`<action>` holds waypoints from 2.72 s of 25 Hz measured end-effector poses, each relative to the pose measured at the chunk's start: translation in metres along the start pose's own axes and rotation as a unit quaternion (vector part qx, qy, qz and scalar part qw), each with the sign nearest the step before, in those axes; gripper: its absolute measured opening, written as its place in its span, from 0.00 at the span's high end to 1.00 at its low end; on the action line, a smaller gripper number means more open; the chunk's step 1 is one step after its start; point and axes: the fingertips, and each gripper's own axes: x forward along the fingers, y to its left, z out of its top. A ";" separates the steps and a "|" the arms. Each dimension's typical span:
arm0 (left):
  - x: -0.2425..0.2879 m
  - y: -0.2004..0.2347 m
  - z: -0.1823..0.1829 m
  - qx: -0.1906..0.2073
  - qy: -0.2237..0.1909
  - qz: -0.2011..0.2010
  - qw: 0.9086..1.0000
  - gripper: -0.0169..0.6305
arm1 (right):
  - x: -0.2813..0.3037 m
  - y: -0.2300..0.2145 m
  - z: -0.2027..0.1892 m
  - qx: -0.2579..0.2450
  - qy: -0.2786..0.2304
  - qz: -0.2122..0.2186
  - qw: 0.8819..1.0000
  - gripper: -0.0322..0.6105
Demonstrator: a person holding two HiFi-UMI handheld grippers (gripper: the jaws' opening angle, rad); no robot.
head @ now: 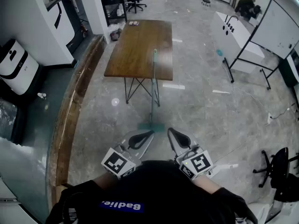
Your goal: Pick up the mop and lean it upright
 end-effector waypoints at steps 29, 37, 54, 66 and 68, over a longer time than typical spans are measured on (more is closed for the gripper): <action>0.069 -0.021 -0.011 0.003 0.016 0.022 1.000 0.94 | -0.037 -0.064 0.000 0.014 -0.009 0.015 1.000 0.94; 0.113 -0.037 -0.019 0.005 0.022 0.051 0.998 0.94 | -0.068 -0.104 -0.005 0.014 -0.003 0.032 0.999 0.94; 0.141 0.019 -0.019 0.025 0.027 0.105 0.994 0.91 | -0.087 -0.142 -0.013 0.032 -0.001 0.002 0.999 0.94; 0.165 0.091 -0.029 0.011 0.037 0.080 0.996 0.90 | -0.042 -0.156 -0.011 0.028 0.022 -0.044 0.998 0.94; 0.167 0.107 -0.030 0.007 0.039 0.076 0.996 0.89 | -0.026 -0.157 -0.006 0.022 0.015 -0.046 0.999 0.94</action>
